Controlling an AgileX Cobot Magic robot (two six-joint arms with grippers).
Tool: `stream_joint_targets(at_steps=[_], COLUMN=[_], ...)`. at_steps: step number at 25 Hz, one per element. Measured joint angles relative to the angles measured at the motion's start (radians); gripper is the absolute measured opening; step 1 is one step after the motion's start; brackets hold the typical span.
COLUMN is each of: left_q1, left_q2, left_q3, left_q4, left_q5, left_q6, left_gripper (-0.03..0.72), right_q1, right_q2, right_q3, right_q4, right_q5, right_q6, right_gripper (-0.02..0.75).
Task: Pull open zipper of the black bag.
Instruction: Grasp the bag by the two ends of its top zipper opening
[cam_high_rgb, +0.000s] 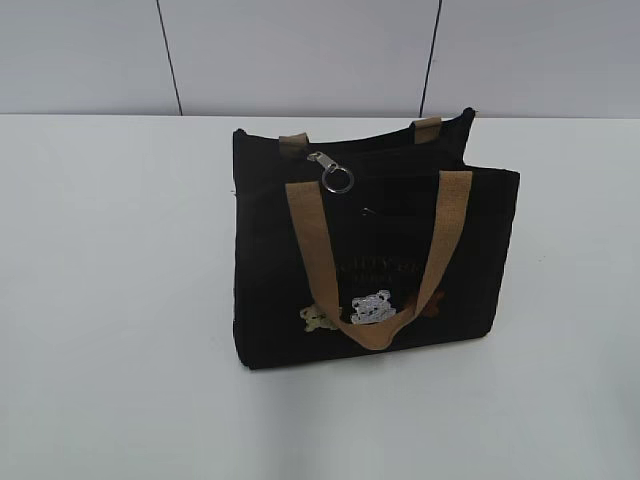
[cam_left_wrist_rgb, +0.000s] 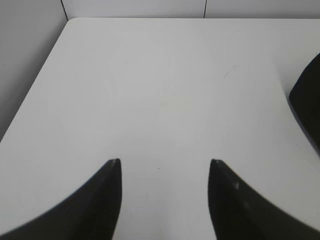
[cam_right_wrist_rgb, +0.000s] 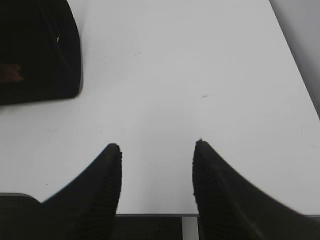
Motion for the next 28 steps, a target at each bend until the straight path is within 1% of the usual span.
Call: stream_joint_targets(at_steps=[28], left_q1=[0.000], left_q2=[0.000], left_q3=[0.000], left_q4=[-0.002], left_q5=[-0.001], left_q6=[0.000], left_gripper=[0.417], right_q1=[0.000], right_q2=[0.000], right_q3=[0.000], right_q4=[0.000], right_q5=[0.000], right_q6=[0.000], right_gripper=[0.357])
